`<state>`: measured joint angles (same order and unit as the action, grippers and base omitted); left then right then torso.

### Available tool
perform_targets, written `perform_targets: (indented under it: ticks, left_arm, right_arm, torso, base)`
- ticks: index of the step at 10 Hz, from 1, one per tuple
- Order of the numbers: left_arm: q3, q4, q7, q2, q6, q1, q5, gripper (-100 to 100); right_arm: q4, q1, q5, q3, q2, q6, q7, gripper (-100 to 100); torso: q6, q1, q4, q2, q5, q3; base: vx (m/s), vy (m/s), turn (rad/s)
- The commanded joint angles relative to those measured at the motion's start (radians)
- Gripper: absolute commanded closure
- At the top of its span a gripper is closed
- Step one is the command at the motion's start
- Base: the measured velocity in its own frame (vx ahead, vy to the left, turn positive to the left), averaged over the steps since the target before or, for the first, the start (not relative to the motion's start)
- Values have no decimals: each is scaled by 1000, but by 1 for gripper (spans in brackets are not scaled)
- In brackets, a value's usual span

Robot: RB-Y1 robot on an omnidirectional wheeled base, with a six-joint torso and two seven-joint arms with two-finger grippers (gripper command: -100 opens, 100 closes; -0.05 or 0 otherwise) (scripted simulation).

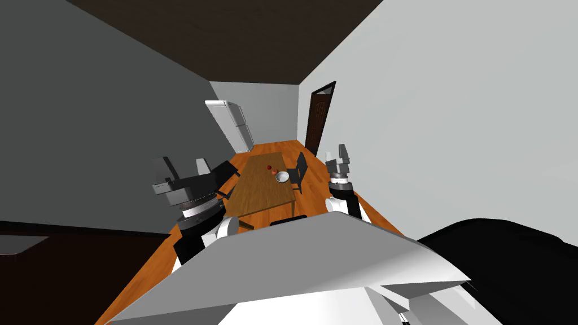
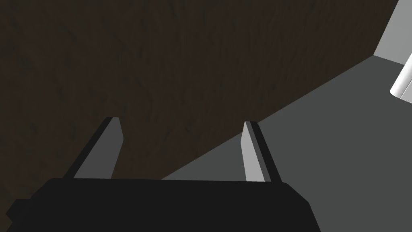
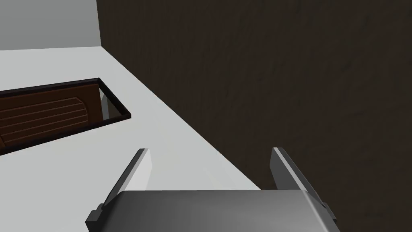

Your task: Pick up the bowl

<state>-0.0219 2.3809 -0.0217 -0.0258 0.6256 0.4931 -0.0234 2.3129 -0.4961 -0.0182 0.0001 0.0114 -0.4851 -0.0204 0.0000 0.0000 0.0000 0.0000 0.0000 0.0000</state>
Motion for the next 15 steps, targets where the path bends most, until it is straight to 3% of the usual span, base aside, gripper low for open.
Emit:
perform_targets:
  ticks: [1, 8, 9, 13, 15]
  left_arm:
    - [0, 0, 0, 0, 0, 0, 0, 0]
    - [0, 0, 0, 0, 0, 0, 0, 0]
    - [0, 0, 0, 0, 0, 0, 0, 0]
    - [0, 0, 0, 0, 0, 0, 0, 0]
    - [0, 0, 0, 0, 0, 0, 0, 0]
  right_arm:
    - [-20, -9, 0, -5, 45, 7, 1, -100]
    - [-162, -66, 12, -15, 238, 70, -18, -100]
    - [-162, -66, 12, -15, 250, 70, -18, -100]
    - [-278, -105, 29, 1, 388, 129, -53, -100]
    - [-315, -115, 34, 8, 434, 146, -65, -100]
  torso:
    - [0, 0, 0, 0, 0, 0]
    - [-1, 2, 1, 2, 0, 1]
    - [0, 2, 0, 2, 0, 1]
    - [-1, 2, 0, 1, 1, 1]
    - [1, 2, 0, 1, 1, 1]
  base:
    - [-9, 11, 156]
    - [-30, 25, 229]
    - [-14, 23, 104]
    - [-20, 48, 337]
    - [-16, 43, 215]
